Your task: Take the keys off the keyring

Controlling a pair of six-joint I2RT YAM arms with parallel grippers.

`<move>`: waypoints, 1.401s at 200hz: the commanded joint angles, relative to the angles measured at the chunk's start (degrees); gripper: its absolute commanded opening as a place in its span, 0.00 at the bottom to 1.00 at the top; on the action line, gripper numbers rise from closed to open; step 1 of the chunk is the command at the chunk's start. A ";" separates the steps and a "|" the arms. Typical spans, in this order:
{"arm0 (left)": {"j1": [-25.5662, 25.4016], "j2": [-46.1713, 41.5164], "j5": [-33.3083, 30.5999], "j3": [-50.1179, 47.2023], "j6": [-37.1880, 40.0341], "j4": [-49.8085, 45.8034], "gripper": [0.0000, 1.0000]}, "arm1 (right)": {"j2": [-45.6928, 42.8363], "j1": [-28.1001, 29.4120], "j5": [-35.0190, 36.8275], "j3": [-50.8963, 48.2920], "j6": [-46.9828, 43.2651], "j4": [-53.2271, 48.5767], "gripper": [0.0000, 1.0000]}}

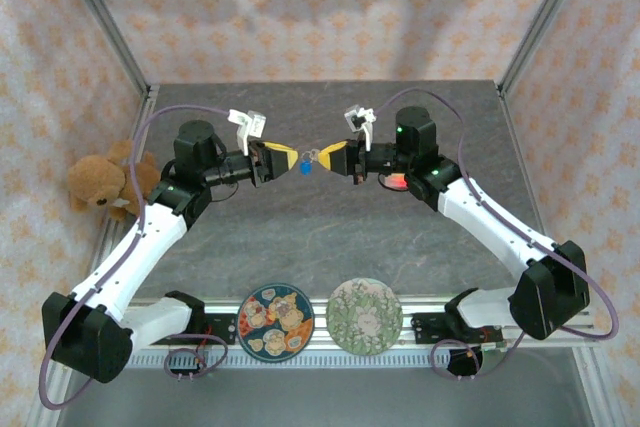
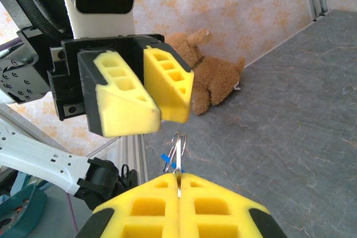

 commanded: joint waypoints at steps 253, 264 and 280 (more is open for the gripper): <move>-3.79 4.87 6.76 8.43 6.18 -8.31 0.01 | -1.03 0.19 -2.43 2.20 -1.35 -1.10 0.00; -3.79 4.80 6.06 8.24 5.52 -7.45 0.00 | -1.26 0.19 -1.83 2.14 -1.61 -1.20 0.00; -3.79 4.50 3.85 7.45 3.75 -5.41 0.00 | -1.92 0.28 -0.18 1.58 -2.13 -0.96 0.00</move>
